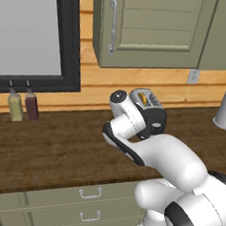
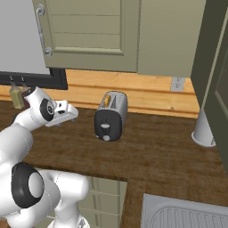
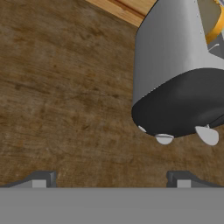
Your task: Start the toaster. Once the lever pops up, take the bread to the plate on the dining counter.
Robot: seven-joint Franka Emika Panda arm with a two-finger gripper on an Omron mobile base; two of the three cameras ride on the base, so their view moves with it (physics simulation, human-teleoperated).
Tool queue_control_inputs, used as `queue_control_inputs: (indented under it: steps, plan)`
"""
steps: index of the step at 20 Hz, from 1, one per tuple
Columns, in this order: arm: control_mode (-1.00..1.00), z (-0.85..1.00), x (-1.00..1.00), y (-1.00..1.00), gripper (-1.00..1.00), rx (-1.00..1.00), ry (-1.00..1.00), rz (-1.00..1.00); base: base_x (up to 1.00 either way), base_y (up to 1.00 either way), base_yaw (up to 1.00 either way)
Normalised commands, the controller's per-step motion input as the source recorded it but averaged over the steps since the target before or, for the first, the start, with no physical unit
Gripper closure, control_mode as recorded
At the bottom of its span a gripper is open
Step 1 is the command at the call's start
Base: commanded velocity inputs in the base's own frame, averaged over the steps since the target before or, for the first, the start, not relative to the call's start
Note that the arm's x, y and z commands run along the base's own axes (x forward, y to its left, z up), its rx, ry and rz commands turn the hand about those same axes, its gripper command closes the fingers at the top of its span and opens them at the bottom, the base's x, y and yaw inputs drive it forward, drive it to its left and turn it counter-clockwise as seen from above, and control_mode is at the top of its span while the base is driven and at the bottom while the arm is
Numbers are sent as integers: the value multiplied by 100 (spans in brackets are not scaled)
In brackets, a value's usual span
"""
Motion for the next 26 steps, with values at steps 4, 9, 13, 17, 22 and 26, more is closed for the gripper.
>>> queue_control_inputs:
  steps: [4, 9, 13, 17, 22, 26]
  plan:
    - [-100, 0, 0, 0, -100, 0, 0, 0, 0, 0, 0]
    - [-100, 0, 0, 0, -100, 0, 0, 0, 0, 0, 0]
    - [-100, 0, 0, 0, -100, 0, 0, 0, 0, 0, 0]
    - [-100, 0, 0, 0, -100, 0, 0, 0, 0, 0, 0]
    - [-100, 0, 0, 0, -100, 0, 0, 0, 0, 0, 0]
    - [-100, 0, 0, 0, -100, 0, 0, 0, 0, 0, 0]
